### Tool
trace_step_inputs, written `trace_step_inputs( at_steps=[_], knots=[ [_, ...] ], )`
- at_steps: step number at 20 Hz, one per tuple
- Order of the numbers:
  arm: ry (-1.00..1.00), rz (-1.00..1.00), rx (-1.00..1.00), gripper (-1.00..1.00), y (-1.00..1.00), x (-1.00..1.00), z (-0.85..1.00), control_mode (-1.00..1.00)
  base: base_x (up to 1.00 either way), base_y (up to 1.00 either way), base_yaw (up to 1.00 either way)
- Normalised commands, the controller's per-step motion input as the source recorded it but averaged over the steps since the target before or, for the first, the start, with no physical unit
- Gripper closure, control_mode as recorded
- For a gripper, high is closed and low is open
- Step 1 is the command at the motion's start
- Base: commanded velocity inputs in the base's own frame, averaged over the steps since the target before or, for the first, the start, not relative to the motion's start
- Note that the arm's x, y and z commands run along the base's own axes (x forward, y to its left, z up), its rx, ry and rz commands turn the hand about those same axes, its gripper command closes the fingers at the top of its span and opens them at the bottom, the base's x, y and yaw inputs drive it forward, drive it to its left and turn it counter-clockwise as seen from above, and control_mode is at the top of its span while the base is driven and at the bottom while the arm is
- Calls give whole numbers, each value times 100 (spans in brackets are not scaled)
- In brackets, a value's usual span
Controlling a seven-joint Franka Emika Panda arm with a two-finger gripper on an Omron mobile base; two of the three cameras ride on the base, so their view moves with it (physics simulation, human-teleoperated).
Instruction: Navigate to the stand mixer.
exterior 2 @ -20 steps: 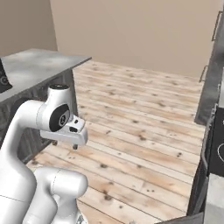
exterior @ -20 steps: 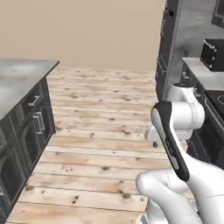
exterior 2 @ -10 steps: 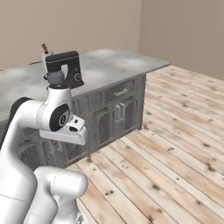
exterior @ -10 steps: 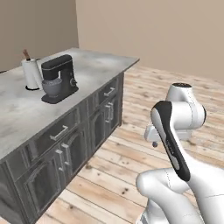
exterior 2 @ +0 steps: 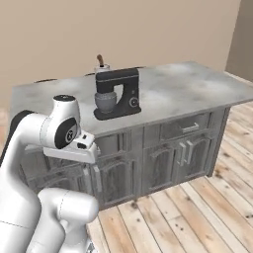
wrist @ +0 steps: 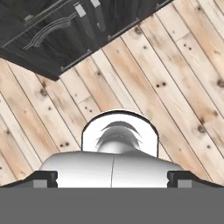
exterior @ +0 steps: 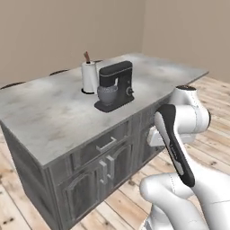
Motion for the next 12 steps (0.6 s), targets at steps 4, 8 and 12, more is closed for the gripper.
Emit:
trace_step_inputs(
  at_steps=[4, 8, 12],
  knots=[
    [0, 0, 0, -100, 0, 0, 0, 100, 73, -24, 31],
    [0, 0, 0, -100, 0, 0, 0, 100, 57, -38, 21],
    [0, 0, 0, -100, 0, 0, 0, 100, 39, -48, 12]
  ],
)
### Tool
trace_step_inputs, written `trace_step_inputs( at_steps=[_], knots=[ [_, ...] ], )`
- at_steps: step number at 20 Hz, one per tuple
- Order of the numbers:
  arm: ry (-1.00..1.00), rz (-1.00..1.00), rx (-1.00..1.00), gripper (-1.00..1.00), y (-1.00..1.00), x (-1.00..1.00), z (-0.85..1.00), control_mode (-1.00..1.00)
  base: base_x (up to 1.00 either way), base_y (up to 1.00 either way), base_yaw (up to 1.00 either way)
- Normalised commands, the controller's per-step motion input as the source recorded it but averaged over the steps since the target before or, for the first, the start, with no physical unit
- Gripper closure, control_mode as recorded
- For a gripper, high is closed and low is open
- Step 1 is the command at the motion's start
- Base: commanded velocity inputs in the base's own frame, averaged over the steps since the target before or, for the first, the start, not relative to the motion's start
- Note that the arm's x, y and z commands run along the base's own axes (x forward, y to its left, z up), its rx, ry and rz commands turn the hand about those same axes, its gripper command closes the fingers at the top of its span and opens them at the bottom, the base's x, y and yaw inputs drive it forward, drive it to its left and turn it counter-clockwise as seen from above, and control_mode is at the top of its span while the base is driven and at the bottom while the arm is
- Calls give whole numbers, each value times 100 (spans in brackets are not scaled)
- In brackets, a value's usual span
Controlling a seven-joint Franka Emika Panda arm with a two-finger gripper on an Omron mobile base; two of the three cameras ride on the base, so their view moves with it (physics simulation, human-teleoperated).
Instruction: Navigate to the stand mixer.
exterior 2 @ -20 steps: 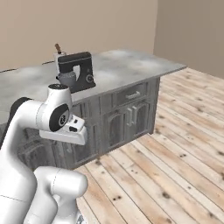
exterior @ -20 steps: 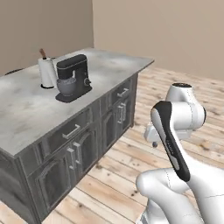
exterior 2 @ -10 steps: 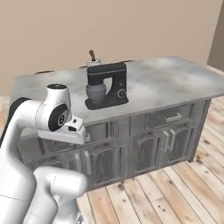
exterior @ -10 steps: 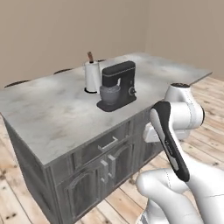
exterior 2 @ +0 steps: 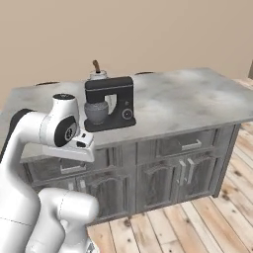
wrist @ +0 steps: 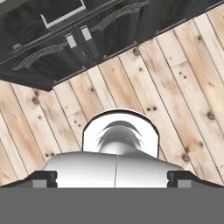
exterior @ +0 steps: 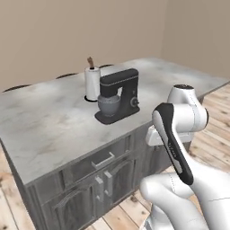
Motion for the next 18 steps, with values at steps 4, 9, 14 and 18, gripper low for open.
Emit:
trace_step_inputs(
  at_steps=[4, 9, 14, 18],
  knots=[
    [0, 0, 0, -100, 0, 0, 0, 100, 34, -45, 10],
    [0, 0, 0, -100, 0, 0, 0, 100, 45, -22, 12],
    [0, 0, 0, -100, 0, 0, 0, 100, 67, -5, 21],
    [0, 0, 0, -100, 0, 0, 0, 100, 83, 0, 25]
  ],
)
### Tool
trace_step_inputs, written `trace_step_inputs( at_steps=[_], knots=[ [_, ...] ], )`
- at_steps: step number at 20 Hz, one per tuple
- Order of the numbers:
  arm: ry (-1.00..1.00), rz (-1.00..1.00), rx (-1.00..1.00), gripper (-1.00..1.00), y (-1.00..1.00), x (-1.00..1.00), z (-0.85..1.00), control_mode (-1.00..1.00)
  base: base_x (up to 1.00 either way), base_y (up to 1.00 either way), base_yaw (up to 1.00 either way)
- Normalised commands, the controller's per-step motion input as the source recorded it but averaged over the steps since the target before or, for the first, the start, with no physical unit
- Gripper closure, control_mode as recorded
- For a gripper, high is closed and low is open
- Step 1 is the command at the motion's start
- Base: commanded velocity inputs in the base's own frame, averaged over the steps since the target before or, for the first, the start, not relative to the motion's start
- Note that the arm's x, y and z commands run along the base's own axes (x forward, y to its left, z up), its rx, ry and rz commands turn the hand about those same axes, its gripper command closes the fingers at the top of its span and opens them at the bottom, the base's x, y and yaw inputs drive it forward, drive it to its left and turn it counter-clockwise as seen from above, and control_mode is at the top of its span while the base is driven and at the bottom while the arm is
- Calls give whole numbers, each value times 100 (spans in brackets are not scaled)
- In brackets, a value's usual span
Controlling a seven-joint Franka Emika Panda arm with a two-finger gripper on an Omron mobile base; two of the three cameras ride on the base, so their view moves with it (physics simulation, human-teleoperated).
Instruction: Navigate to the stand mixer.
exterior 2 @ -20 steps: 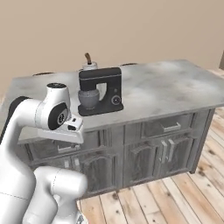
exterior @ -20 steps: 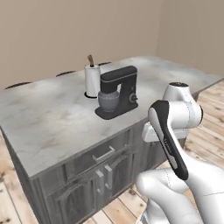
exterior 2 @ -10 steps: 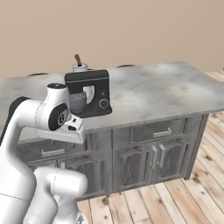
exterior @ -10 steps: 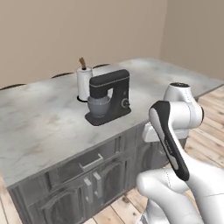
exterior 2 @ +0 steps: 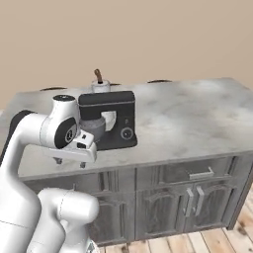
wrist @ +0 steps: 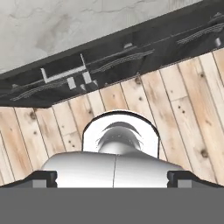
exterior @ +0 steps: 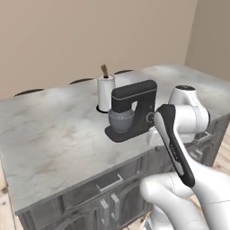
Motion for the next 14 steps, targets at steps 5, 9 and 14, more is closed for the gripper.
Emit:
trace_step_inputs(
  at_steps=[5, 9, 14],
  knots=[
    [0, 0, 0, -100, 0, 0, 0, 100, 77, -12, 24],
    [0, 0, 0, -100, 0, 0, 0, 100, 54, -26, 24],
    [0, 0, 0, -100, 0, 0, 0, 100, 38, -40, 24]
  ],
)
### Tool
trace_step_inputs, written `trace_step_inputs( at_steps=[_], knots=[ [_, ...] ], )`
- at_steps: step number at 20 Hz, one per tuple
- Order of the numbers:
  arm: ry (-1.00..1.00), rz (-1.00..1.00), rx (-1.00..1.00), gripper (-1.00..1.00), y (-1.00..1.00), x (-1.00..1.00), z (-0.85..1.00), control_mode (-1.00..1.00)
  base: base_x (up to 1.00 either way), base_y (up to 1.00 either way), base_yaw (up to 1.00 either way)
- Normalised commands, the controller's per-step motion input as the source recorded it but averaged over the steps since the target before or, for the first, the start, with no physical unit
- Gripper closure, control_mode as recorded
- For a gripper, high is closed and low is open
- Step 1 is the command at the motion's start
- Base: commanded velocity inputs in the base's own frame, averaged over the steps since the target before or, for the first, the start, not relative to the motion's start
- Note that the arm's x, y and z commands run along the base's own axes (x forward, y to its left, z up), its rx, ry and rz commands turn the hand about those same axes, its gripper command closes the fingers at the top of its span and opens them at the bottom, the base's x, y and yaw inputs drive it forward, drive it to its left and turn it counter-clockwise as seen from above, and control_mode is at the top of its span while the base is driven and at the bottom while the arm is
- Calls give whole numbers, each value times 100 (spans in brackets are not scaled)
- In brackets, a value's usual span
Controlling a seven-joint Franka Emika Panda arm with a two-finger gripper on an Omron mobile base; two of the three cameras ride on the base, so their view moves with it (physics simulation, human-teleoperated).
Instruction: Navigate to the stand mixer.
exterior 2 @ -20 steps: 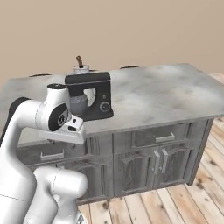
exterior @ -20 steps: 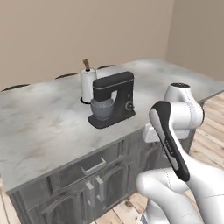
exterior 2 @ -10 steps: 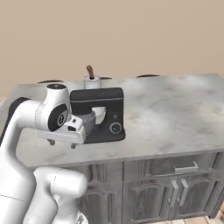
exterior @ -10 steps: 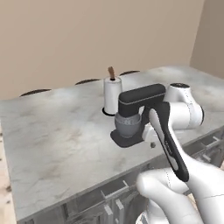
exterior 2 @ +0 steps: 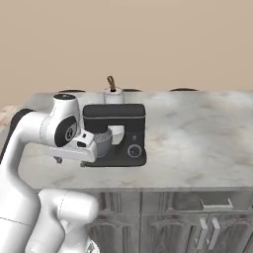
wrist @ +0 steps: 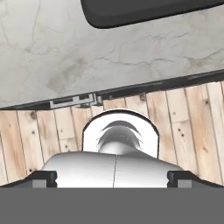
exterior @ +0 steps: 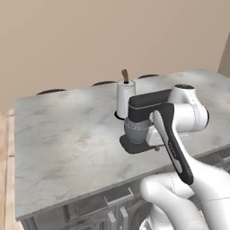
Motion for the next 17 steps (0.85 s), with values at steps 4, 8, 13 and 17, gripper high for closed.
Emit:
trace_step_inputs(
  at_steps=[4, 8, 13, 17],
  knots=[
    [0, 0, 0, -100, 0, 0, 0, 100, 26, -45, 22],
    [0, 0, 0, -100, 0, 0, 0, 100, 30, -47, 20],
    [0, 0, 0, -100, 0, 0, 0, 100, 7, -70, 6],
    [0, 0, 0, -100, 0, 0, 0, 100, 0, -78, 1]
  ],
)
